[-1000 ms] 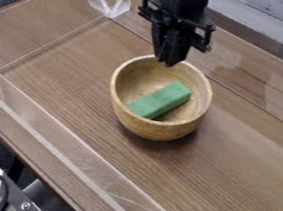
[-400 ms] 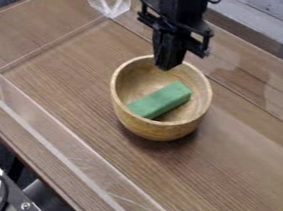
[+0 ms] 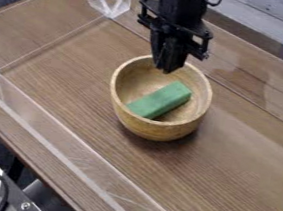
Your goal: Remove the green block from inside the brown bowl and put it on the table
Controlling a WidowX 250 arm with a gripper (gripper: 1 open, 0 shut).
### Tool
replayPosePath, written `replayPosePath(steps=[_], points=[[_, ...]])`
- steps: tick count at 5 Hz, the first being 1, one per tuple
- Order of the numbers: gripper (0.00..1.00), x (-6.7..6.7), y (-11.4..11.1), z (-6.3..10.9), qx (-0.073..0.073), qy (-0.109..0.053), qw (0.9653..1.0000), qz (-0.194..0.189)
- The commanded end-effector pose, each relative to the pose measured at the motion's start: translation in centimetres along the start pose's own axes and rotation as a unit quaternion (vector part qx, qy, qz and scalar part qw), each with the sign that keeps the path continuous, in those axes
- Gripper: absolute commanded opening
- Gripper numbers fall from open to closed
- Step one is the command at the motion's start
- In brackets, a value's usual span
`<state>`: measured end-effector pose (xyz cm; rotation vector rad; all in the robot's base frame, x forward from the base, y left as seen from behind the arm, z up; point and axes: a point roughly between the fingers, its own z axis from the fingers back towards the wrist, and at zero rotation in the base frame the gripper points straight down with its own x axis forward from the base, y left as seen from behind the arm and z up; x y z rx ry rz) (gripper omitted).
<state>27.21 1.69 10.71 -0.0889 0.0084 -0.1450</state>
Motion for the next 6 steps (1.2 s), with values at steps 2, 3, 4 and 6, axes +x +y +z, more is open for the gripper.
replayPosePath(steps=[2,3,4,6], points=[[1.0,0.4,0.2,1.1,0.002,-0.02,0.9998,0.0],[0.0,0.4,0.1,1.2,0.001,-0.022,0.9998,-0.001],[0.0,0.4,0.1,1.3,0.0,-0.024,0.9997,-0.001],[0.0,0.3,0.6,-0.3,-0.005,-0.008,1.0,0.002]])
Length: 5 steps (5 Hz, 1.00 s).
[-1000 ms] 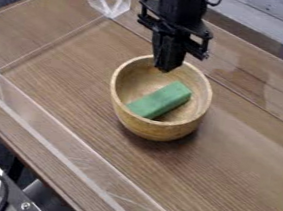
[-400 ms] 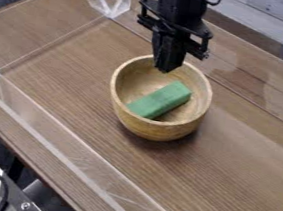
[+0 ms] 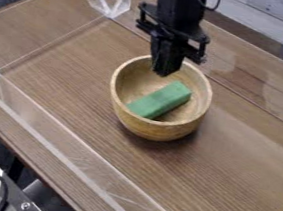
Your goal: Remove the green block from inside the brown bowl and put it on the table
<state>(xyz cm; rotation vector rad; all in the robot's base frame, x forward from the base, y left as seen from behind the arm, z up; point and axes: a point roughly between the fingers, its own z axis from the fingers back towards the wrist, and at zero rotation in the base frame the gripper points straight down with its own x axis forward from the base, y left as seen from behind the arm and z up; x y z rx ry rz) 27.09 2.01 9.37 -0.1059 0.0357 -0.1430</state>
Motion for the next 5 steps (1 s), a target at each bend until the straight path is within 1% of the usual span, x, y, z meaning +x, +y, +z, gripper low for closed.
replayPosePath(steps=[1,3,5], points=[[0.0,0.5,0.4,0.1,0.003,-0.011,0.9999,0.002],[0.0,0.4,0.9,-1.6,-0.002,0.007,1.0,0.005],[0.0,0.5,1.4,-3.2,-0.006,0.021,0.9997,0.009]])
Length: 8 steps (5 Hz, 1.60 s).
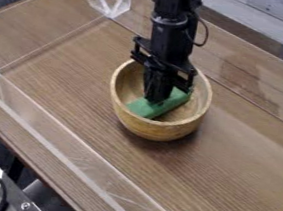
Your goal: Remove the green block from inside the brown bowl and put it on the table
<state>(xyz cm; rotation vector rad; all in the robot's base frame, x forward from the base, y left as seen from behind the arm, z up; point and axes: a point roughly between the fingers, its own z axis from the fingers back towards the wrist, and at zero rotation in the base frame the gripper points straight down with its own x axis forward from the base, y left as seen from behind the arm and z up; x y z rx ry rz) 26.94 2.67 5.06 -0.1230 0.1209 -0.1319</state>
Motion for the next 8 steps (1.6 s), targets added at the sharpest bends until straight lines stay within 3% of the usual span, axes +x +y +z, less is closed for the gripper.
replayPosePath(steps=[1,3,8], points=[[1.0,0.5,0.3,0.9,0.004,-0.018,0.9998,0.002],[1.0,0.4,0.0,1.3,0.001,-0.02,0.9998,0.001],[1.0,0.7,-0.8,-0.1,-0.001,-0.021,0.9998,-0.008]])
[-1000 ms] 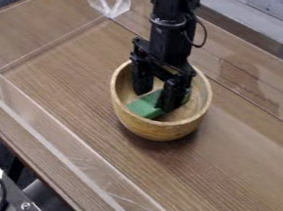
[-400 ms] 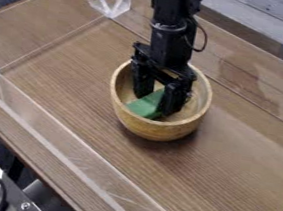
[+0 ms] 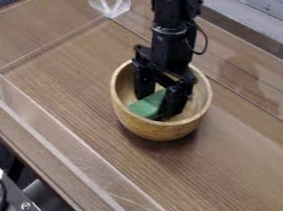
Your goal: Remove the green block from inside the brown bowl and put it on the table
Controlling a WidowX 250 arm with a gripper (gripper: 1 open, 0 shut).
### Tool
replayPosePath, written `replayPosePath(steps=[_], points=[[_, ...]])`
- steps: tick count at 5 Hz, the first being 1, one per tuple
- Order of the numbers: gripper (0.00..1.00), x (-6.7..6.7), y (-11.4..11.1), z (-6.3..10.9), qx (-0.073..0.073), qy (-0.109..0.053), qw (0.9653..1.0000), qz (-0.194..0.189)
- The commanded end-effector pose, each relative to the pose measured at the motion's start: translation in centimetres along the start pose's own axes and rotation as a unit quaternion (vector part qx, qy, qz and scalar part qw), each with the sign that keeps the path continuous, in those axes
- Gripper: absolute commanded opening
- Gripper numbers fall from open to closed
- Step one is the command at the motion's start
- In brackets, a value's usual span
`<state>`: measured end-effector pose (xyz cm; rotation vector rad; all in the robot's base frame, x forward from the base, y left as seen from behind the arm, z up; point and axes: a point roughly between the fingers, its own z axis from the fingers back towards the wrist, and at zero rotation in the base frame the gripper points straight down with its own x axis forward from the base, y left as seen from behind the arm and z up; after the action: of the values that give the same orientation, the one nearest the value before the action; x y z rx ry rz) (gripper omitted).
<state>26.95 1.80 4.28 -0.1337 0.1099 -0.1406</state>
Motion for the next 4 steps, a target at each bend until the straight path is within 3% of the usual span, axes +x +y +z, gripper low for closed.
replayPosePath(steps=[1,4], points=[[1.0,0.52,-0.2,0.65,0.003,-0.018,0.9998,-0.003],[1.0,0.59,-0.62,1.32,0.002,-0.029,0.9996,-0.002]])
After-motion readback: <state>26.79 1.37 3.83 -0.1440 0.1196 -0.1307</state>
